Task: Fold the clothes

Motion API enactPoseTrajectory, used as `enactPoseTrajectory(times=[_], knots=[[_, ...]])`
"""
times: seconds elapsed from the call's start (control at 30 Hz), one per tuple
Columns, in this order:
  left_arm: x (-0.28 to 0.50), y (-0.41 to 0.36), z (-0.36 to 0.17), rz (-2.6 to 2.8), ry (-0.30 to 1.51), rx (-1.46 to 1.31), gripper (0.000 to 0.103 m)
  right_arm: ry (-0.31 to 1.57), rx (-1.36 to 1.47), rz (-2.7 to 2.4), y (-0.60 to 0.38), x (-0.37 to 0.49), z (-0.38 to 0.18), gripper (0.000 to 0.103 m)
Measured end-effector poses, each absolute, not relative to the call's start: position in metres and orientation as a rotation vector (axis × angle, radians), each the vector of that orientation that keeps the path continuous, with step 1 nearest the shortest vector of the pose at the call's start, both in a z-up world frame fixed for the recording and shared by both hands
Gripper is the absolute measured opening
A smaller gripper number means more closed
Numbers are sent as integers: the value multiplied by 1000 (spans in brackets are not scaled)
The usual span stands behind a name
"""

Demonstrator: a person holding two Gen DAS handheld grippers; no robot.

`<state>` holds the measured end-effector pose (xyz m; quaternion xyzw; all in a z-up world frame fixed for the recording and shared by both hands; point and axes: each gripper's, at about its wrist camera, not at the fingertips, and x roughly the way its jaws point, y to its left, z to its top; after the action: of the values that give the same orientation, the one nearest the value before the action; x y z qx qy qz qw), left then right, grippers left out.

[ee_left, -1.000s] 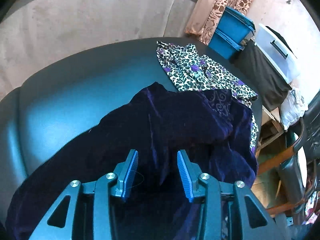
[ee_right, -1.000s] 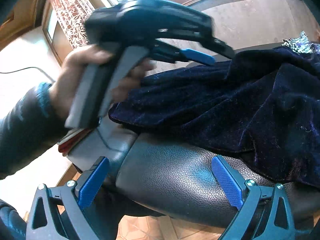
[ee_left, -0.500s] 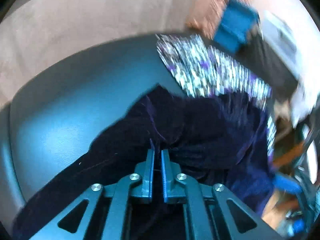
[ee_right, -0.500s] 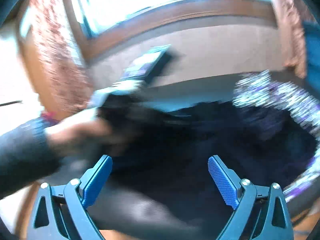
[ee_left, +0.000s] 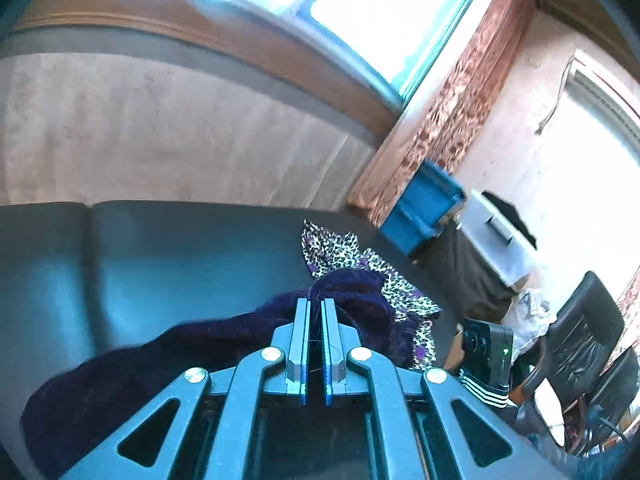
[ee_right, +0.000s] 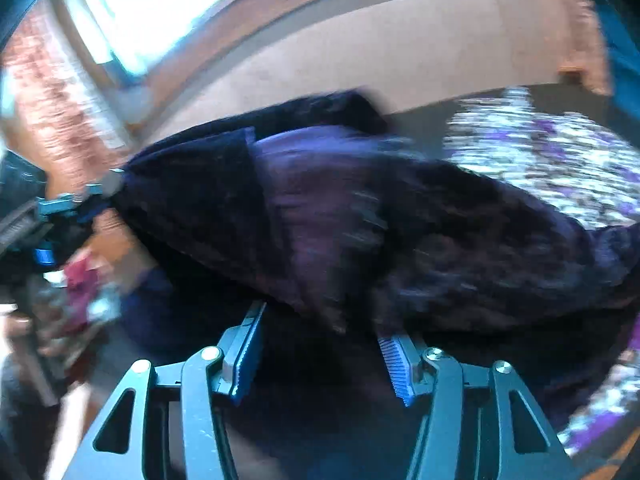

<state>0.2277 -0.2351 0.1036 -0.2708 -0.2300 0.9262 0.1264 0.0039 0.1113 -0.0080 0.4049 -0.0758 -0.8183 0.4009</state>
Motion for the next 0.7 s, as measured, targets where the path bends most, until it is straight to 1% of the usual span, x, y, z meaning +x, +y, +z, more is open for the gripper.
enactPoseTrajectory(times=[0.03, 0.13, 0.17, 0.27, 0.37, 0.4, 0.47, 0.53, 0.6, 0.63, 0.67, 0.7], knots=[[247, -242, 103, 2704, -695, -773, 4, -168, 1012, -2009, 103, 16, -4, 59], [303, -256, 87, 2741, -757, -806, 4, -120, 1000, -1875, 90, 57, 1, 75], [316, -259, 79, 2750, -782, -830, 4, -121, 1005, -1845, 89, 66, 0, 77], [355, -267, 54, 2775, -858, -903, 4, -127, 1054, -1781, 89, 88, -13, 80], [389, -272, 23, 2790, -994, -977, 4, -127, 1115, -1752, 96, 105, -24, 81], [397, -273, 13, 2797, -1029, -1002, 4, -124, 1126, -1759, 99, 107, -24, 81], [411, -276, -8, 2773, -1165, -1037, 5, -116, 1129, -1786, 106, 111, -22, 81], [421, -281, -18, 2761, -1261, -1042, 7, -164, 1098, -1836, 115, 99, -10, 85], [431, -291, -19, 2769, -1364, -994, 19, -237, 1069, -1882, 125, 83, 0, 88], [435, -298, -16, 2773, -1409, -942, 21, -288, 1057, -1902, 131, 74, 4, 92], [437, -303, -12, 2775, -1444, -890, 28, -332, 1056, -1920, 134, 68, 6, 96], [440, -309, -8, 2777, -1478, -839, 35, -374, 1068, -1934, 134, 60, 7, 96]])
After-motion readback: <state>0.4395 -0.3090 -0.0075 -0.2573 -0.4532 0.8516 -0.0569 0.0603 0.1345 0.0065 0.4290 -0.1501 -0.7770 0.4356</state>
